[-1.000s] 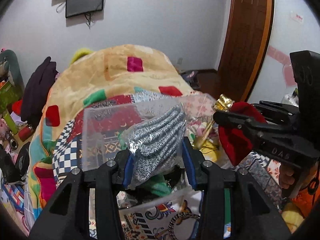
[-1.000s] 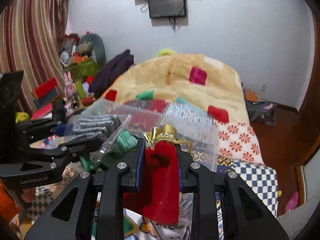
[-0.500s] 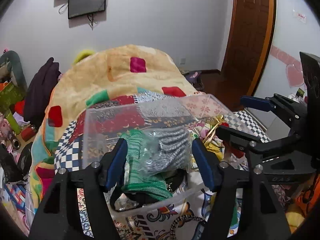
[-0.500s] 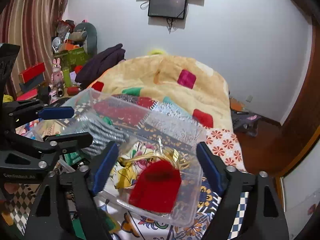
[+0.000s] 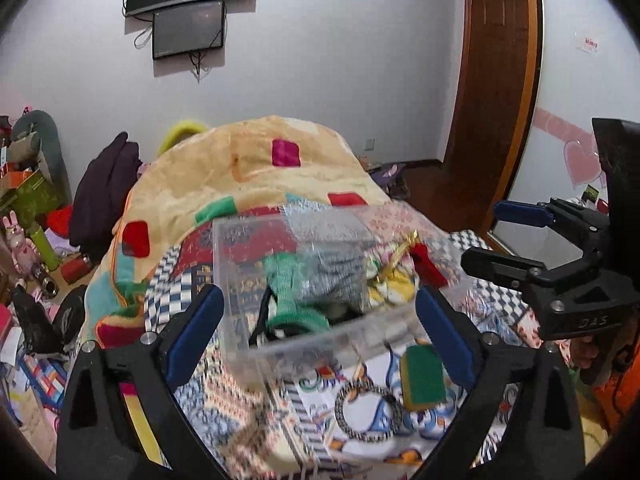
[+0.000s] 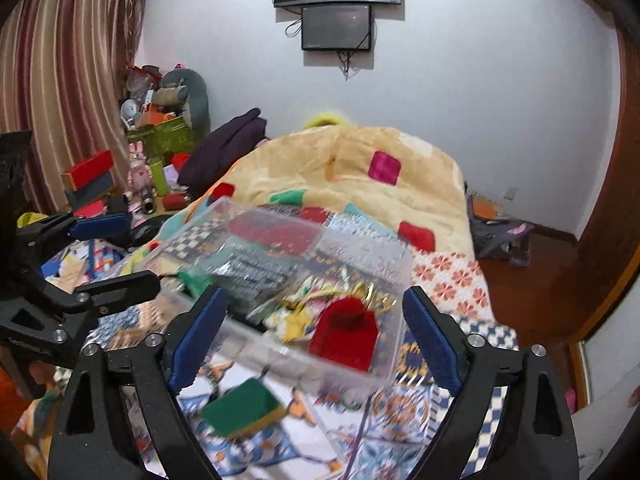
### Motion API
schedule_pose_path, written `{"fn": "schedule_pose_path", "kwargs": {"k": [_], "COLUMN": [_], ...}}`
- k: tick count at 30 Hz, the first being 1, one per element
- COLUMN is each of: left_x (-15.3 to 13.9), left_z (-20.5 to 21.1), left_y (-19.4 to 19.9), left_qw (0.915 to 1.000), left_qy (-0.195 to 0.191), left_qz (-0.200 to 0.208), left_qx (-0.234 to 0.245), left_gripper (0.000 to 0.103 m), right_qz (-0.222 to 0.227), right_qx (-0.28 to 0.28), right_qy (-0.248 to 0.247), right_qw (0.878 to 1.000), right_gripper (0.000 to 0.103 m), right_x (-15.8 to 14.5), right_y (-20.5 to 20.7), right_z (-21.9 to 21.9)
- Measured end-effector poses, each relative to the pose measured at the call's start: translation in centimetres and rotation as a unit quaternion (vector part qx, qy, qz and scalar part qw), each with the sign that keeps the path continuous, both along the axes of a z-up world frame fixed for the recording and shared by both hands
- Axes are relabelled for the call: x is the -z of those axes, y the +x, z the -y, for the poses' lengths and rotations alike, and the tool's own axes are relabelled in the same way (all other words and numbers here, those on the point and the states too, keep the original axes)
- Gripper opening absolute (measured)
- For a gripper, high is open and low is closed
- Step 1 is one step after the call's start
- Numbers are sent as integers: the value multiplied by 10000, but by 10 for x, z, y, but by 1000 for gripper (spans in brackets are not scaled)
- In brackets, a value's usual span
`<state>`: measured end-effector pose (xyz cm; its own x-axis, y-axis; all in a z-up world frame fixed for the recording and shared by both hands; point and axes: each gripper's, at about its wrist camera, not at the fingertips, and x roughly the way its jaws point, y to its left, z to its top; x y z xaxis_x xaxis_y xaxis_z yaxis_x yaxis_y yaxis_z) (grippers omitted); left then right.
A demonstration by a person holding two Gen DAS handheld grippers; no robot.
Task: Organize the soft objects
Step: 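Move both tools toward the sponge and beaded bracelet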
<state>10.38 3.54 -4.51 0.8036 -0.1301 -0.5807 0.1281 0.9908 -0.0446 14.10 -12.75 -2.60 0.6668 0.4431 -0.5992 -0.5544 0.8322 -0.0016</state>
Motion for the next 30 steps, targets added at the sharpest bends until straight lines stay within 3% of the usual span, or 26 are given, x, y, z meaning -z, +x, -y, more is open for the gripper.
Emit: {"fn": "schedule_pose_path", "kwargs": {"k": [6, 13, 21, 24, 27, 30], "left_x": [26, 57, 86, 87, 94, 98], "left_z": [-2, -2, 2, 6, 12, 19], "left_y": [-16, -22, -14, -11, -3, 1], "left_qw": [9995, 9979, 9944, 9941, 9917, 9899], "left_qy": [-3, -1, 29, 74, 173, 242], "left_qz": [-318, -630, -1057, -1081, -1269, -1387], "left_qx": [-70, -150, -32, 42, 71, 178], "left_gripper": [98, 97, 61, 54, 41, 36], "right_qz": [-251, -889, -1389, -1439, -1587, -1674], "right_qx": [-52, -139, -198, -242, -342, -379], "right_qy": [-84, -108, -140, -137, -159, -210], "right_qw": [9996, 9959, 9900, 9892, 9866, 9849], "right_gripper": [91, 91, 91, 88, 74, 66], "right_x": [21, 56, 82, 85, 90, 94], "right_y": [-16, -20, -15, -15, -14, -14], "right_z": [-5, -13, -22, -25, -30, -34]}}
